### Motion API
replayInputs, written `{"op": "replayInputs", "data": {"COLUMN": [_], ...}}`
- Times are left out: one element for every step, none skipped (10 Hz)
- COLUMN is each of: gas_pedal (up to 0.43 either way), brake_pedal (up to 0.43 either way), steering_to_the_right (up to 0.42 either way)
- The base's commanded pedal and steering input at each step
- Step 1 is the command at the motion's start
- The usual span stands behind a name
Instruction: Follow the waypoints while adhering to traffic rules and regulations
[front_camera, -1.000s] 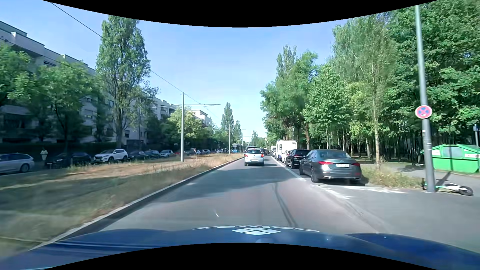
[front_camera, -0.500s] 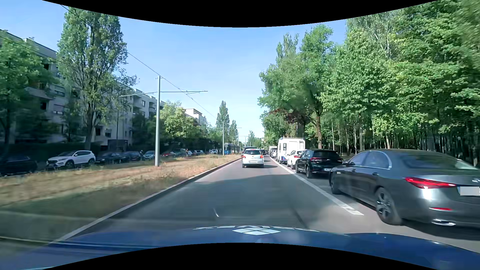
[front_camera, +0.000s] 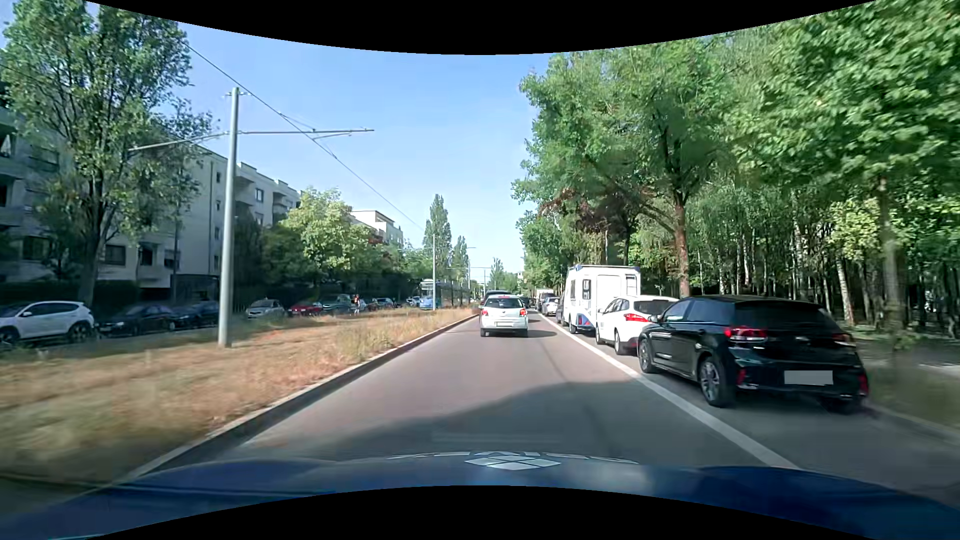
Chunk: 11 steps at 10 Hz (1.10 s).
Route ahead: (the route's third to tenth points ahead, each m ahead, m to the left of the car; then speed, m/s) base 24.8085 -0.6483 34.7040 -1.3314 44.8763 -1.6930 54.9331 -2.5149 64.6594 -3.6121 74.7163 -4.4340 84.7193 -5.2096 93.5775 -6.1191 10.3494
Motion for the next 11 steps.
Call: {"op": "replayInputs", "data": {"gas_pedal": [0.000,0.000,0.000,0.000,0.000,0.000,0.000,0.000,0.000,0.008,0.047], "brake_pedal": [0.000,0.000,0.000,0.000,0.000,0.000,0.000,0.000,0.000,0.000,0.000], "steering_to_the_right": [0.004,0.004,0.004,0.004,0.004,0.005,0.005,0.005,0.005,0.006,0.006]}}
